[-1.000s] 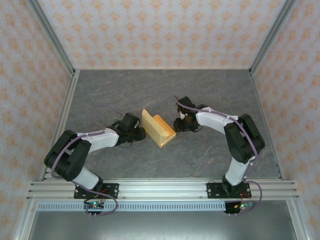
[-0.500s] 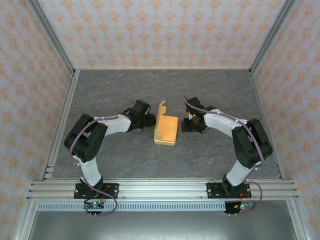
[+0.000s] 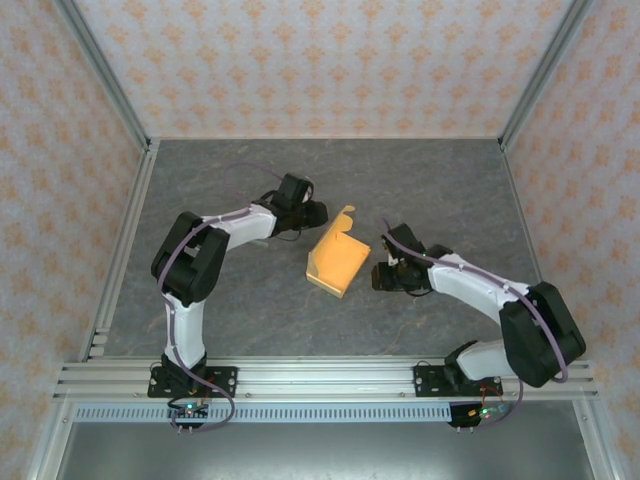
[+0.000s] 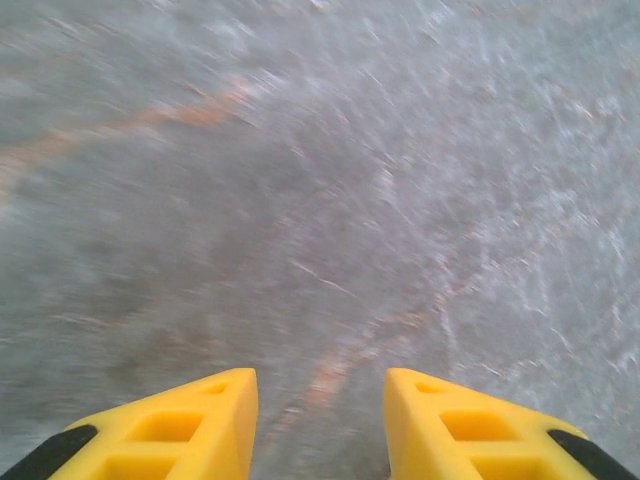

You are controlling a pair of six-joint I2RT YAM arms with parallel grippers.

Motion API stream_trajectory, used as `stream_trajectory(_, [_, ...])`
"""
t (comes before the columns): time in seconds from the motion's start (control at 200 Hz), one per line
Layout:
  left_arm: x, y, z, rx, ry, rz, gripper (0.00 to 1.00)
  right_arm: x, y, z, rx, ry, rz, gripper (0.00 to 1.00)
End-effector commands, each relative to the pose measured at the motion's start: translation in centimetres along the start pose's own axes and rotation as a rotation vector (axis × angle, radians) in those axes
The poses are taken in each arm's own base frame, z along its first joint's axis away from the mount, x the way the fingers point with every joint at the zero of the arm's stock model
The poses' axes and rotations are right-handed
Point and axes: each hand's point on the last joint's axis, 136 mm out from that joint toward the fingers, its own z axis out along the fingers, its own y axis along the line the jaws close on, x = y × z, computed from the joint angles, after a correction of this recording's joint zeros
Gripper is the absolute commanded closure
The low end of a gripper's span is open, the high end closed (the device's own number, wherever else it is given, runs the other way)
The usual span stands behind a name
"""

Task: Fold the paper box

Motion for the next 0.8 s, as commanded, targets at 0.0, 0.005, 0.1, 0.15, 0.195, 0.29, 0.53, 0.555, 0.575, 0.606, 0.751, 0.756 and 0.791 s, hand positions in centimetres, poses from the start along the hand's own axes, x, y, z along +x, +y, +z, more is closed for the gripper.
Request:
stream_trajectory(0.0, [-3.3, 1.6, -4.8, -0.065, -0.093, 0.006, 0.61, 0.1, 2.7, -0.1, -0.091, -0.053, 0.019, 0.55])
stream_trajectory(0.005, [-3.3, 1.7, -4.8, -0.069, -0.093, 0.018, 0.61, 0.0, 2.9, -0.1, -0.096, -0.056, 0.018, 0.55])
stream_trajectory(0.1, [-3.9, 2.9, -7.3, -0.103, -0.131, 0.028, 0.6, 0.4, 4.9, 0.3, -0.135, -0.067, -0.004, 0.58])
stream_trajectory(0.15, [-4.2, 3.4, -8.5, -0.111, -0.151, 0.023, 0.59, 0.6, 6.0, 0.5, -0.157, -0.068, -0.016, 0.6])
stream_trajectory(0.195, [-4.2, 3.9, -9.5, -0.123, -0.165, 0.025, 0.59, 0.8, 6.8, 0.8, -0.175, -0.065, -0.023, 0.63])
stream_trajectory(0.29, [-4.3, 5.3, -11.6, -0.174, -0.189, 0.034, 0.57, 1.3, 8.4, 1.3, -0.21, -0.058, -0.043, 0.68])
stream_trajectory(0.53, [-4.6, 6.8, -14.4, -0.205, -0.233, 0.025, 0.56, 1.6, 11.2, 2.4, -0.26, -0.063, -0.068, 0.75])
stream_trajectory(0.555, [-4.5, 6.8, -14.4, -0.206, -0.232, 0.026, 0.56, 1.4, 11.4, 2.5, -0.266, -0.067, -0.067, 0.76])
stream_trajectory(0.575, [-4.5, 6.8, -14.5, -0.206, -0.232, 0.027, 0.56, 1.3, 11.6, 2.6, -0.271, -0.071, -0.067, 0.76])
stream_trajectory(0.606, [-4.5, 6.8, -14.6, -0.206, -0.231, 0.03, 0.56, 1.1, 11.9, 2.6, -0.276, -0.077, -0.065, 0.76])
stream_trajectory(0.751, [-4.1, 7.6, -14.8, -0.234, -0.236, 0.033, 0.56, -0.2, 12.5, 3.2, -0.275, -0.117, -0.041, 0.77])
stream_trajectory(0.756, [-4.1, 7.6, -14.8, -0.235, -0.237, 0.033, 0.56, -0.2, 12.5, 3.2, -0.275, -0.119, -0.039, 0.77])
stream_trajectory(0.791, [-3.9, 7.9, -14.8, -0.244, -0.235, 0.033, 0.56, -0.6, 12.6, 3.3, -0.276, -0.133, -0.034, 0.78])
